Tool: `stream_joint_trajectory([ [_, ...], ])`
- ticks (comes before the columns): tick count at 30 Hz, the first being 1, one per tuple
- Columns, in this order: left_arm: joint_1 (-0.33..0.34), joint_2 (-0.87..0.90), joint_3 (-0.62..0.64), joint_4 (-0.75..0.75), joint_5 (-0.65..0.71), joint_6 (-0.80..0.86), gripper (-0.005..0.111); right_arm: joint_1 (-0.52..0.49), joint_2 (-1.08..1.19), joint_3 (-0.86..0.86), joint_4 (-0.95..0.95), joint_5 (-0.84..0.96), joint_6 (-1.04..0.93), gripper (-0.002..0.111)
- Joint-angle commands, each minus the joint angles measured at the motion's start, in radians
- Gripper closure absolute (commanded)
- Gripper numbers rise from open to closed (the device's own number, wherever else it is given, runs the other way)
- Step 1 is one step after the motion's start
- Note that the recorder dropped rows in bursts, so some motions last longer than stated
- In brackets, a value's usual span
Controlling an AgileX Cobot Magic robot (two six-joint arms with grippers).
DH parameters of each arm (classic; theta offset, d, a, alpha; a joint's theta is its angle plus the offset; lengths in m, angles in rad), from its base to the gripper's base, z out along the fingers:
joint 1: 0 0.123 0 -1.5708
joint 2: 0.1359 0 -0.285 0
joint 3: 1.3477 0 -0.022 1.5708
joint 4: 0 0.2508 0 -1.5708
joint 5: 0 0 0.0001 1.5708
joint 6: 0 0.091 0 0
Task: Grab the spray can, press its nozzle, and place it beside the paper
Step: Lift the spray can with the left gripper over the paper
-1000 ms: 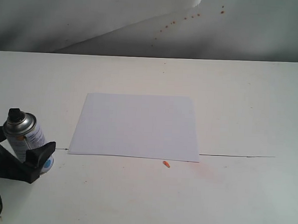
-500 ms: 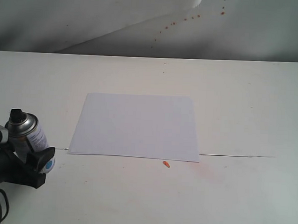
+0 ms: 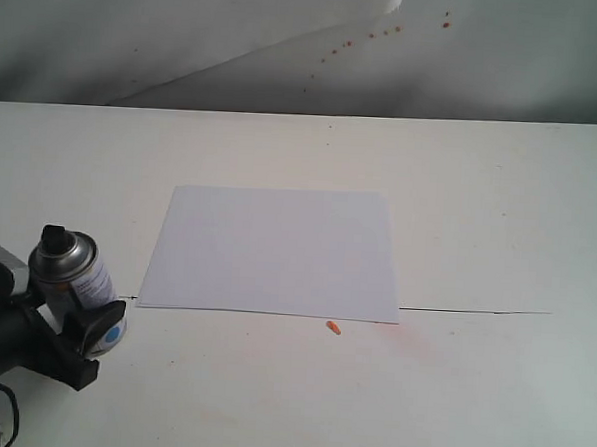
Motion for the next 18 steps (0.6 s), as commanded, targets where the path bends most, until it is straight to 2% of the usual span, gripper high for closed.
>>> stream_joint_trajectory([
  [1,-0.006,-0.017,-0.004,0.002,-0.086,-0.015,0.107,-0.007,-0.006,0.002,-0.012,-0.004,-0.003,0.108],
  [5,-0.006,-0.084,-0.006,-0.046,-0.017,-0.142,0.107,-0.007,-0.006,0.002,-0.012,-0.004,-0.003,0.108],
  [9,-0.006,-0.178,-0.055,-0.005,0.187,-0.239,0.107,-0.007,-0.006,0.002,-0.012,-0.004,-0.003,0.108],
  [13,-0.006,-0.256,-0.139,0.134,0.387,-0.432,0.107,-0.007,-0.006,0.002,-0.012,-0.004,-0.003,0.108],
  [18,-0.006,-0.321,-0.279,0.406,0.586,-0.739,0.107,-0.007,-0.006,0.002,-0.012,-0.004,-0.003,0.108],
])
